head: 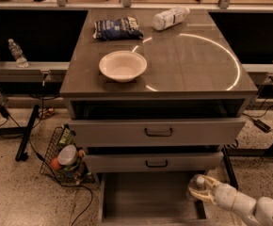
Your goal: Place water bottle into bottom drawer
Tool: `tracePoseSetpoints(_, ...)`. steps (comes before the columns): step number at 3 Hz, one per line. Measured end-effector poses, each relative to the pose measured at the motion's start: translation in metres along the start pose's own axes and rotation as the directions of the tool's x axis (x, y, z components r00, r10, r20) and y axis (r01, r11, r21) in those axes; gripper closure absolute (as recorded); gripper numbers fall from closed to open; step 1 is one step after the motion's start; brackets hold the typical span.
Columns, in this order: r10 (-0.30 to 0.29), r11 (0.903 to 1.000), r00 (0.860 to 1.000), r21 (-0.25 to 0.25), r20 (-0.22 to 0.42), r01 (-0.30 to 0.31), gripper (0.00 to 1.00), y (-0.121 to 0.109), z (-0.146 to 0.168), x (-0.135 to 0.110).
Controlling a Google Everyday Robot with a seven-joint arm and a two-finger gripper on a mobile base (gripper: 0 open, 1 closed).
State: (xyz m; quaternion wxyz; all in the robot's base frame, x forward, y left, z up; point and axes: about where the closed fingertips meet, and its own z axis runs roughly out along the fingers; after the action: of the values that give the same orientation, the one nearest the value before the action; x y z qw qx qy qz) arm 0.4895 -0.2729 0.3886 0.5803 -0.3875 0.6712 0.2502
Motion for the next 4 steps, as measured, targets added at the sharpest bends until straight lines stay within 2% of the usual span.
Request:
tracePoseSetpoints(1, -0.039, 0.9992, 0.999, -0.003, 0.000, 0.039, 1.00, -0.009, 0.009, 0.040)
tracePoseSetpoints(2, -0.061, 0.9978, 0.998, -0.027, -0.003, 0.061, 1.00, -0.021, 0.029, 0.091)
tracePoseSetpoints(3, -0.060, 0.9973, 0.998, -0.042, -0.006, 0.060, 1.00, -0.027, 0.045, 0.117)
tracePoseSetpoints(4, -0.046, 0.9953, 0.999, -0.087, -0.017, 0.044, 1.00, -0.019, 0.065, 0.141)
